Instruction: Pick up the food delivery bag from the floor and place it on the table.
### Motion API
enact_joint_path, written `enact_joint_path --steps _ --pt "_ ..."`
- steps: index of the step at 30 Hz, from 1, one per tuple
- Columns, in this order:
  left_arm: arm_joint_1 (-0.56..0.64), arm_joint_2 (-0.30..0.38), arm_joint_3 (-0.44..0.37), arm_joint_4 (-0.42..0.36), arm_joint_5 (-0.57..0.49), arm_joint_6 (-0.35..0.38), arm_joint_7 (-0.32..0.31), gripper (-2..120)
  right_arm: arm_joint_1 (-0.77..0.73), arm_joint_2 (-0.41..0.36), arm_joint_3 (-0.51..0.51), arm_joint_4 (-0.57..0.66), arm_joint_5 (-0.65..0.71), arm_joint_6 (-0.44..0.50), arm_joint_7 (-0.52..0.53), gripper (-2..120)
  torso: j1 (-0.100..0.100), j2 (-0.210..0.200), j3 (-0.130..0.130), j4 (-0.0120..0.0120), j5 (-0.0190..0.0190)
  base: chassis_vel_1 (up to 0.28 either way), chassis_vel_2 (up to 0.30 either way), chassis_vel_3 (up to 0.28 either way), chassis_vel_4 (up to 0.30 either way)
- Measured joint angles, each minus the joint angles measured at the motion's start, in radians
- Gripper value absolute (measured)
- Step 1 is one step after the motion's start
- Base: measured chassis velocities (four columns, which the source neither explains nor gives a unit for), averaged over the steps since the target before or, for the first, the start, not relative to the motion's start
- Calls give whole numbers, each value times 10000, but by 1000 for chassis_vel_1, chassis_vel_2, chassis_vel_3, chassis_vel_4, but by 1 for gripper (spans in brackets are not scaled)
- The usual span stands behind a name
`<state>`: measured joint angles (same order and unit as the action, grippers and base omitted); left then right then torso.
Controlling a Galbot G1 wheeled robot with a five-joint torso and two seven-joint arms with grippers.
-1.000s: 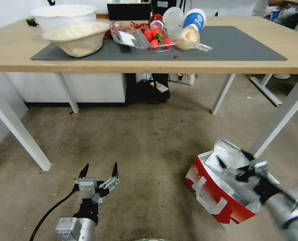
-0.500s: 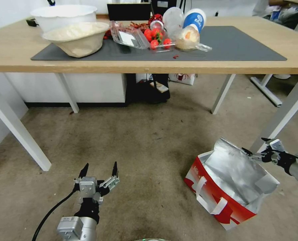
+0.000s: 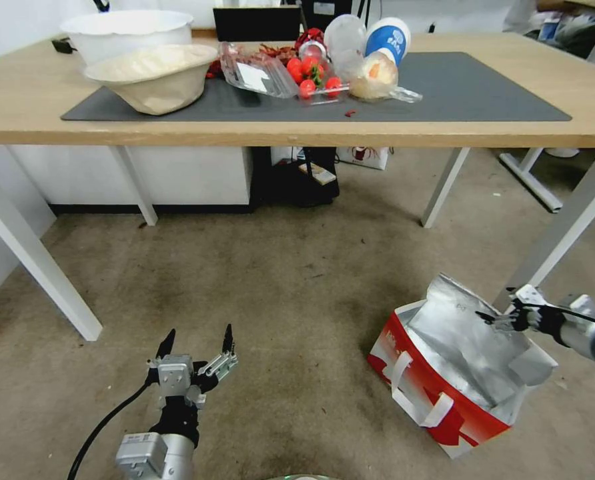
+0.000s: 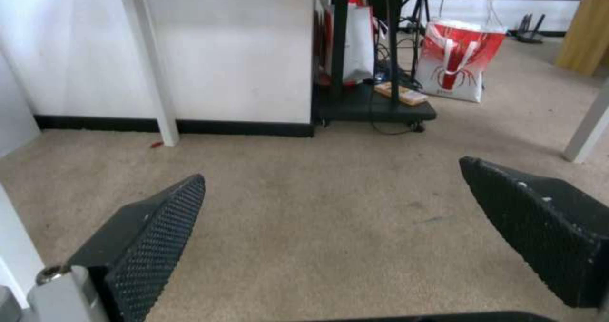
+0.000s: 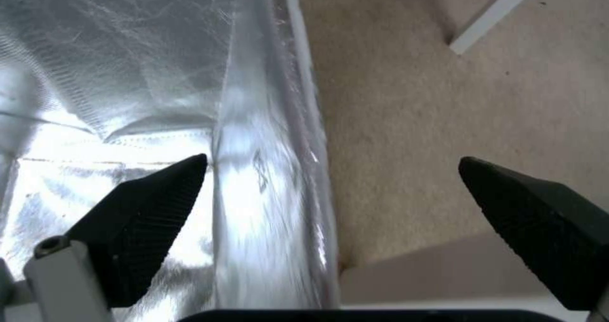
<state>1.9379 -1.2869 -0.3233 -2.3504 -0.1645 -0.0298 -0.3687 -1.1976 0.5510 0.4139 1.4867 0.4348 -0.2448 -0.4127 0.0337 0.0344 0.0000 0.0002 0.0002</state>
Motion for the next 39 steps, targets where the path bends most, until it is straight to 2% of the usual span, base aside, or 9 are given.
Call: enact_joint_path --steps 5,10,19,28,29,31,32,36,39 --pt "12 -63 7 10 41 -18 0 100 518 196 -509 -373 -275 -26 49 100 0 -1 0 1 1 0 0 0 0" --pt "-158 -75 75 173 52 -17 -1 100 -122 69 -74 -368 -289 13 -122 100 0 1 0 -9 -3 0 0 0 0" --pt "-310 -42 155 256 25 -11 -4 100 -696 177 325 -105 -304 31 -125 100 0 3 -1 -2 -2 0 0 0 0" --pt "-247 -26 147 261 31 -111 -16 100 -901 215 384 -49 40 10 -119 69 0 3 0 -3 -3 0 0 0 0" --pt "-247 -26 147 261 31 -111 -16 100 -901 215 384 -49 40 10 -119 69 0 3 0 -3 -3 0 0 0 0" --pt "-250 -32 148 315 39 -153 -16 100 -962 282 416 -89 133 10 -119 58 0 4 -1 -3 -2 0 0 0 0" --pt "-250 -32 148 315 39 -153 -16 100 -962 282 416 -89 133 10 -119 58 0 4 -1 -3 -2 0 0 0 0" --pt "-252 -41 154 338 60 -197 -16 100 -1003 325 419 -104 158 12 -145 43 0 4 -1 -3 -2 0 0 0 0" --pt "-226 -34 134 359 120 -307 -16 100 -1016 359 420 -104 164 23 -169 28 0 4 -1 -3 -2 0 0 0 0"
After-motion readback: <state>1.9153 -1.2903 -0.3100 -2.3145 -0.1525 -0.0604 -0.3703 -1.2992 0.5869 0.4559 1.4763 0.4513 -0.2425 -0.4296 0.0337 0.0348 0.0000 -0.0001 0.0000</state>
